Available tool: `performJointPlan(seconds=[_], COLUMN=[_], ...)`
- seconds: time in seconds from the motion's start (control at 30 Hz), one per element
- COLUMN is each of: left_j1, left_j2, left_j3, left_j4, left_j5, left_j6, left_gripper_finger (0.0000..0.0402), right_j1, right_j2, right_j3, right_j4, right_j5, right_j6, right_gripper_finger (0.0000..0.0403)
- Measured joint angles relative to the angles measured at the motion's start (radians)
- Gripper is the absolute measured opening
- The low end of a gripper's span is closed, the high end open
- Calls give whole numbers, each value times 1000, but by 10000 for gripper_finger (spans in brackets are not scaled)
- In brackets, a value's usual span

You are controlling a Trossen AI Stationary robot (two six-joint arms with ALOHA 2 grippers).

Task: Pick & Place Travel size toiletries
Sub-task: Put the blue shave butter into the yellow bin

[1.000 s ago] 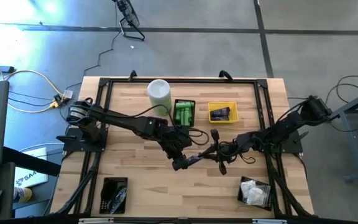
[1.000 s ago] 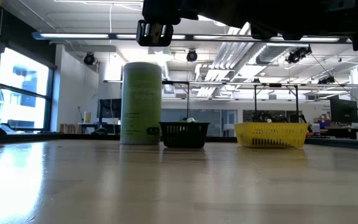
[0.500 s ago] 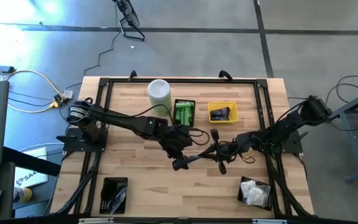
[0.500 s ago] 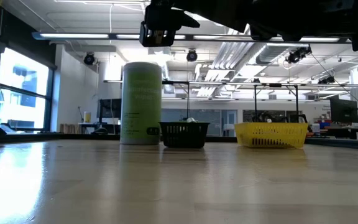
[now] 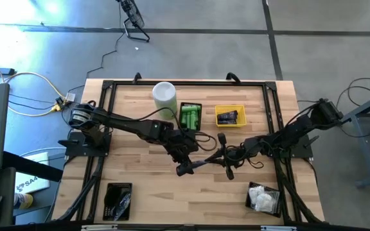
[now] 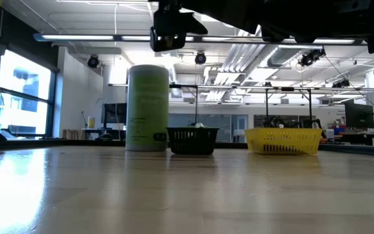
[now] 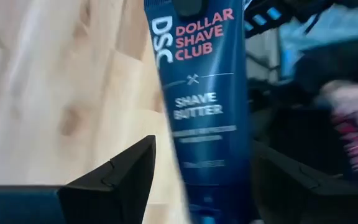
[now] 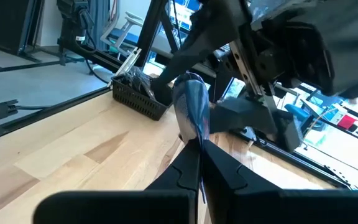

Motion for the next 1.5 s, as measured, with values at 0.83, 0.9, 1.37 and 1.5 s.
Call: performJointPlan(seconds=[0.83,0.9,1.37,1.5], left_j1=[6,6,5,4], left_j2=[-60,-96,-259,-283], left_j3=[0,0,-141,-252], left_j4=[-34,-61,22,148], left_j5=[-29,-29,-190,-189], left_j6=[425,460,582,563], left_gripper_finger=[230,230,230,230], right_j1=[0,0,0,0], right_j2=[0,-1,0,0], right_j3=[1,1,0,0], right_j4=[4,0,-23,-26], right_j5=[-2,-2,38,38], right_j6=[1,2,7,17], right_gripper_finger=[4,3,4,4])
